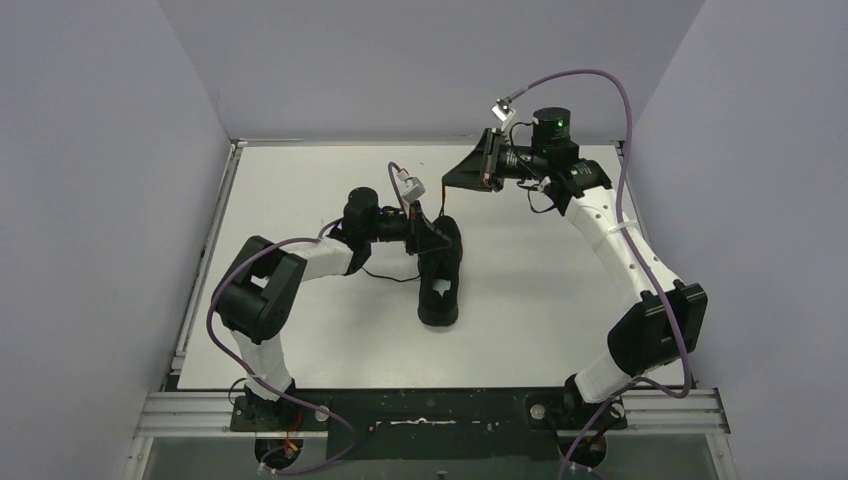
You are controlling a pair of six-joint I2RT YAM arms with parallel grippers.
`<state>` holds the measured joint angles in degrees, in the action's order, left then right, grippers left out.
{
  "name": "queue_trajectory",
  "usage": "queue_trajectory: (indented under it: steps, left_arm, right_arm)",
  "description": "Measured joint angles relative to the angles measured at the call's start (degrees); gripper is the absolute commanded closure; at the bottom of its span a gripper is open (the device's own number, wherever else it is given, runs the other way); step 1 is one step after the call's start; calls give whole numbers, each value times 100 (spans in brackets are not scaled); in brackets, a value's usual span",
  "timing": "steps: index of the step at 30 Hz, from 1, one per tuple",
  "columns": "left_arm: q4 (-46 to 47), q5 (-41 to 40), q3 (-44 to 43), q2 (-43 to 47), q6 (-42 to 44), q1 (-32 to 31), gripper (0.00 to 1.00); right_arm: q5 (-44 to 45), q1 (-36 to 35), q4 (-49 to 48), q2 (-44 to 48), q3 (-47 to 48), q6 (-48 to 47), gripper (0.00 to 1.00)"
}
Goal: Tie the shoes
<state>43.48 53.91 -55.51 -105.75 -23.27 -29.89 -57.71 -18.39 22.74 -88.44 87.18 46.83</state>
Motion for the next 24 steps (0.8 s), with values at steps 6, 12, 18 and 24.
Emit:
queue_trajectory:
  steps: [6, 12, 18, 24]
  left_arm:
    - [-195, -317, 37, 0, -291, 28, 100]
    - [103, -767, 415, 2, -911, 33, 100]
    - [533, -1043, 542, -17, -1353, 61, 100]
    - [778, -1202, 588, -37, -1742, 83, 100]
  right_arm:
    - [909, 101, -35, -662, 479, 291, 100]
    - [1974, 13, -374, -1698, 898, 870, 100]
    - [2640, -516, -238, -3095, 1836, 791, 83]
    - [2570, -826, 990, -3565, 2361, 192, 43]
